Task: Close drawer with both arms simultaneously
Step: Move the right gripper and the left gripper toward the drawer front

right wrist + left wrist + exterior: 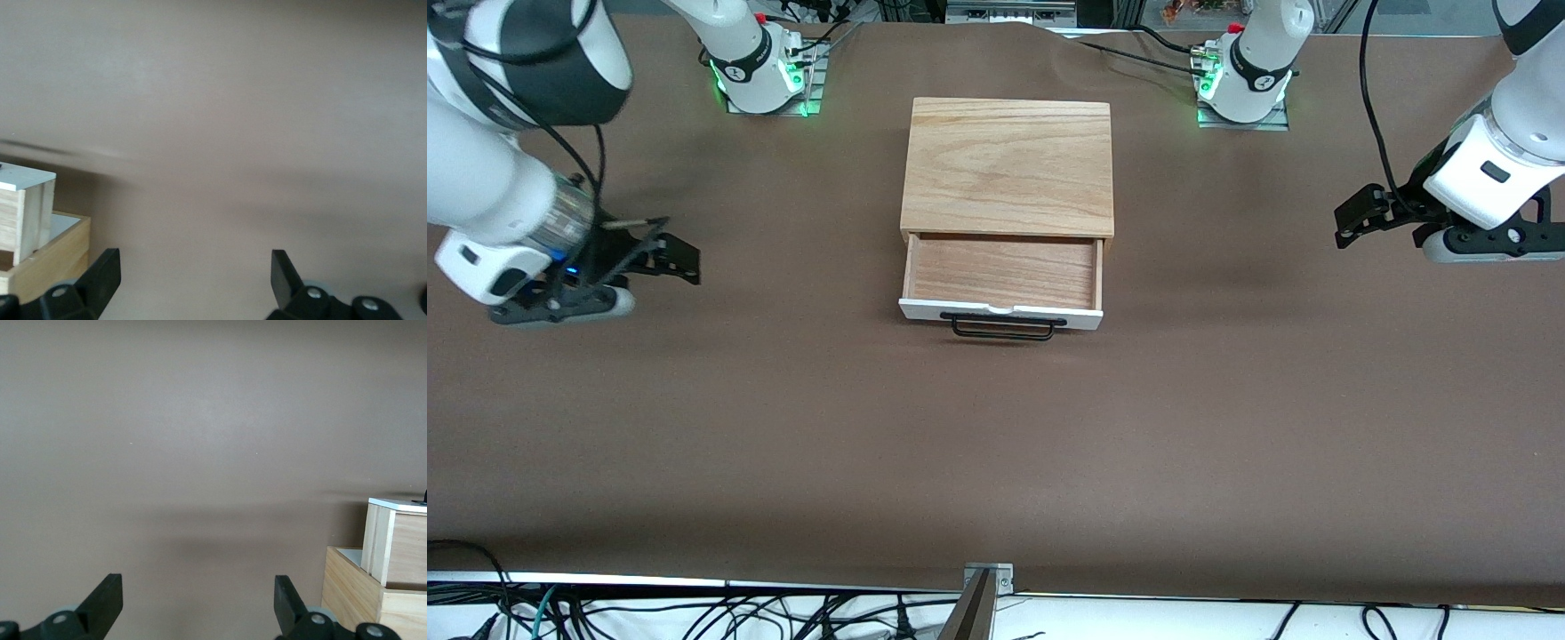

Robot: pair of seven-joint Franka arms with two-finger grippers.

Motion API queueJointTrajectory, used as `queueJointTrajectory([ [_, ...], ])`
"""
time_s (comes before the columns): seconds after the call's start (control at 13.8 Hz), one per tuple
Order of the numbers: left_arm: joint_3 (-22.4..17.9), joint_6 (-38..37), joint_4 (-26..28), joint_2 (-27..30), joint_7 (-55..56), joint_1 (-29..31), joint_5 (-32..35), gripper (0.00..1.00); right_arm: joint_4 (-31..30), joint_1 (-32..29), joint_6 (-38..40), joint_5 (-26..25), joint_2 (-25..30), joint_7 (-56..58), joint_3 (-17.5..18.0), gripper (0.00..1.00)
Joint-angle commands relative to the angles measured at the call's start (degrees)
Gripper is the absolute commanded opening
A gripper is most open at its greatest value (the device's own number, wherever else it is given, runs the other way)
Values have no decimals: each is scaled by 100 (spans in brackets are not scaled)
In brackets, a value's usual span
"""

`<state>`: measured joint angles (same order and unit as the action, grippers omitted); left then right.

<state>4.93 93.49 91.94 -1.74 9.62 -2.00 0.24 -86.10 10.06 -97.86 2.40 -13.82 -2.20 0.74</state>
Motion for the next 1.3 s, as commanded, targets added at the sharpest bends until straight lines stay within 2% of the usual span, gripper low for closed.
queueJointTrajectory([
  [0.0, 16, -85, -141, -19, -75, -10, -86, 100, 164, 293, -311, 112, -349, -35, -12, 100],
  [0.22, 8, -76, -141, -19, -40, -2, -95, 100, 164, 496, -681, 121, -621, -17, -4, 100],
  [0.36, 8, -76, -133, -124, -66, -54, -103, 100, 172, 541, -979, 182, -823, -9, 162, 100],
  [0.51, 60, -76, -133, -221, -66, -185, -173, 100, 172, 541, -1392, 663, -1052, -26, 269, 100],
  [0.72, 78, 72, -133, -633, -13, -344, -867, 100, 259, 768, -1946, 1061, -1394, -26, 278, 100],
  [0.94, 122, 721, -141, -1177, 5, -818, -894, 100, 873, 1110, -2062, 1070, -2043, -113, 278, 100],
  [1.08, 122, 1222, -141, -1503, 22, -1108, -955, 100, 1374, 1261, -2071, 1114, -2518, -569, 312, 100],
  [1.23, 131, 1854, -141, -1898, 22, -1293, -1262, 100, 1552, 1288, -2114, 1289, -2774, -641, 409, 100],
])
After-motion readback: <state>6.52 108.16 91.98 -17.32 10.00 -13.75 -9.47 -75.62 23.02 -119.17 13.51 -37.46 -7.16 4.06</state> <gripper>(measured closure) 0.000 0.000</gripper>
